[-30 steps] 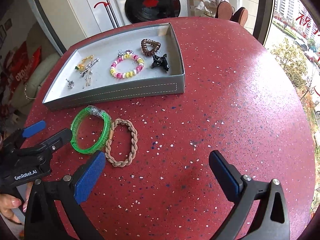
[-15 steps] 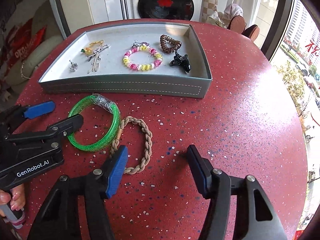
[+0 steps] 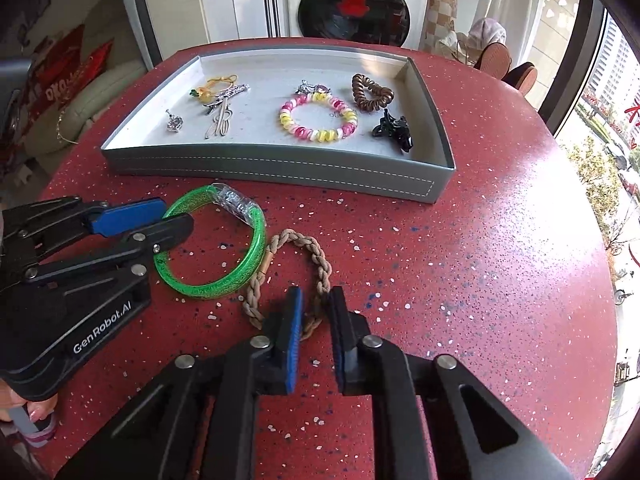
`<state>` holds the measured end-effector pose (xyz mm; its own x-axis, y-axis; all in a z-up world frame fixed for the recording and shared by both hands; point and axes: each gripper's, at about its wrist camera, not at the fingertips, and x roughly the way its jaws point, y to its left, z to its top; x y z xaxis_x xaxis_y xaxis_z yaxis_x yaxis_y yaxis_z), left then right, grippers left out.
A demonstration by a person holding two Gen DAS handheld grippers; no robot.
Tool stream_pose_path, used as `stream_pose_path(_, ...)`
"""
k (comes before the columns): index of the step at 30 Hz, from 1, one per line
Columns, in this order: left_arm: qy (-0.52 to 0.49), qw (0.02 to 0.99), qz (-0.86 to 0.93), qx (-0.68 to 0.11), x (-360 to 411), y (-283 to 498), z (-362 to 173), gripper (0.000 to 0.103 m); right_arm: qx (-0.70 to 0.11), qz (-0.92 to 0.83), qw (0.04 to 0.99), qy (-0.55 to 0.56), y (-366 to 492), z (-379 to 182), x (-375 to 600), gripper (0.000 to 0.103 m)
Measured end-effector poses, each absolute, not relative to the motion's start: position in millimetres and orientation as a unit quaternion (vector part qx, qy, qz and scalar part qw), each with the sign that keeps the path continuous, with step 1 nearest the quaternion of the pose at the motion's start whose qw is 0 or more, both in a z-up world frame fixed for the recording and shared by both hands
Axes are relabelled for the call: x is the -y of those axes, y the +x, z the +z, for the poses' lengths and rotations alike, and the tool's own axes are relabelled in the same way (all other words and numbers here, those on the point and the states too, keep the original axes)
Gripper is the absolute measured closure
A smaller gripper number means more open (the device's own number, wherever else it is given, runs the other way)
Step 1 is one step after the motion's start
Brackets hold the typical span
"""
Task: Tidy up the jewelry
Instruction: 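Grasp the green bangle with the left gripper while the right grasps the braided bracelet, then lift the bangle and braided bracelet and carry them over the tray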
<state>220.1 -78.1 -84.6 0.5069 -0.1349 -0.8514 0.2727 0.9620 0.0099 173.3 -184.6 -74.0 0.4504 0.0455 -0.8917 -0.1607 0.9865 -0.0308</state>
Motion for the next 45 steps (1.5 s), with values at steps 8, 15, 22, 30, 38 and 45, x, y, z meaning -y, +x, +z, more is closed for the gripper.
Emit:
stream_pose_path(8, 0.051, 0.865, -0.132, -0.481, 71, 218, -81, 0.078, -0.511, 0.054, 0.857, -0.027, 169, -64, 196, 0.096)
stream_pose_path(15, 0.036, 0.871, -0.147, -0.467, 69, 212, -70, 0.078, -0.497, 0.052, 0.866, -0.019, 164, -49, 202, 0.096)
stream_pose_path(22, 0.032, 0.874, -0.152, -0.461, 68, 206, -63, 0.078, -0.491, 0.055, 0.869, -0.001, 159, -42, 207, 0.096)
stream_pose_path(30, 0.028, 0.877, -0.15, -0.456, 63, 200, -59, 0.078, -0.49, 0.056, 0.87, 0.018, 154, -38, 210, 0.096)
stream_pose_path(38, 0.018, 0.881, -0.145, -0.45, 45, 192, -53, 0.078, -0.491, 0.053, 0.869, 0.026, 152, -36, 213, 0.096)
stream_pose_path(45, 0.005, 0.884, -0.145, -0.445, 33, 187, -50, 0.078, -0.49, 0.051, 0.87, 0.026, 151, -33, 210, 0.096)
